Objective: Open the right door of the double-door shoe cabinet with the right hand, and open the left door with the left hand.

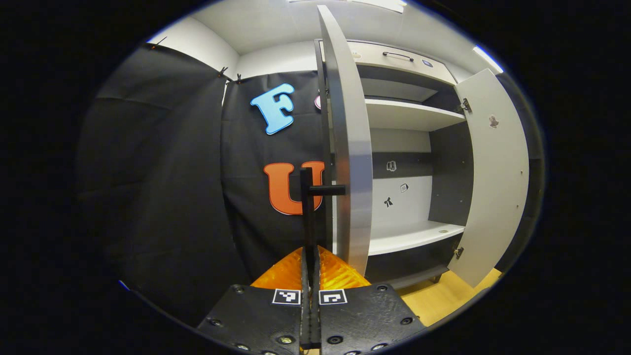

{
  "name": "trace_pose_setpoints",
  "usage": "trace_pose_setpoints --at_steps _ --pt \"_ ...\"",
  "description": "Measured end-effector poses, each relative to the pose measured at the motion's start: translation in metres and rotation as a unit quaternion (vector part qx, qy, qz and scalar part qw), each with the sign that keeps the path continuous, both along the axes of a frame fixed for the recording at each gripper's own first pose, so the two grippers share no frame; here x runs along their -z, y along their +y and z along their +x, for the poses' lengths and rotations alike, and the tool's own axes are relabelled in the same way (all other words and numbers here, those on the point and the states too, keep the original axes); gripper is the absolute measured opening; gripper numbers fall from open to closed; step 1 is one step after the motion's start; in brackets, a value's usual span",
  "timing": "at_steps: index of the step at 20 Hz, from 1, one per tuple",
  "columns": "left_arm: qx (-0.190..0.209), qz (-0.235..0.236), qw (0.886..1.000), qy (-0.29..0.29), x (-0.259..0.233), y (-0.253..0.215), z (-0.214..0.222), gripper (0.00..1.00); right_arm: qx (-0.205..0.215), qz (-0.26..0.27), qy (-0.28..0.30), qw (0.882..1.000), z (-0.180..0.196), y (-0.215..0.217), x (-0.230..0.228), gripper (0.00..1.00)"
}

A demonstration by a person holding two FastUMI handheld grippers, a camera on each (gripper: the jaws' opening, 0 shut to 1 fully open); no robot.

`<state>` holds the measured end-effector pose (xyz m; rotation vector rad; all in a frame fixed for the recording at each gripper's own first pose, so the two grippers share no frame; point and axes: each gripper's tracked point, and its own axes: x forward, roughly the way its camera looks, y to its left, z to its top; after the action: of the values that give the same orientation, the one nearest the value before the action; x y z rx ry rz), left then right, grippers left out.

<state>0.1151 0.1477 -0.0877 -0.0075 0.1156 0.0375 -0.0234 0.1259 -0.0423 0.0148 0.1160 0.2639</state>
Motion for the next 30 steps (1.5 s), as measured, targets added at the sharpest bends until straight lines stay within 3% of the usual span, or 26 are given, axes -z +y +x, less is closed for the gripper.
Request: trace_pose_setpoints --at_steps 7,10,11,13,14,18,24,30 --pt "-0.006 0.008 1.000 0.012 0.001 0.002 -0.007 0.01 0.007 0.002 -0.002 1.000 -0.002 -0.003 0.000 0.99" --pt "-0.029 0.011 0.999 0.023 0.012 0.016 -0.019 0.22 0.015 0.003 -0.001 1.000 -0.002 -0.008 0.000 0.99" --pt "-0.033 0.009 0.999 0.027 0.015 0.020 -0.024 0.42 0.018 0.003 -0.002 1.000 -0.002 -0.010 0.000 0.99" --pt "-0.034 0.004 0.999 0.023 0.012 0.022 -0.034 0.68 0.025 0.004 -0.004 1.000 -0.001 -0.014 -0.001 0.99" --pt "-0.036 0.002 0.999 0.025 0.013 0.021 -0.039 0.95 0.027 0.004 -0.004 1.000 0.000 -0.016 -0.002 0.99" --pt "-0.050 0.010 0.998 0.032 0.026 0.015 -0.066 0.98 0.029 0.007 0.000 1.000 0.001 -0.024 0.002 0.99" --pt "-0.039 -0.006 0.998 0.049 0.039 -0.031 -0.098 0.98 0.024 -0.007 0.004 1.000 -0.002 -0.042 0.004 0.99" --pt "-0.019 -0.017 0.999 0.034 0.005 -0.095 -0.121 0.98 0.038 -0.005 -0.005 0.999 -0.007 -0.077 -0.008 0.99"
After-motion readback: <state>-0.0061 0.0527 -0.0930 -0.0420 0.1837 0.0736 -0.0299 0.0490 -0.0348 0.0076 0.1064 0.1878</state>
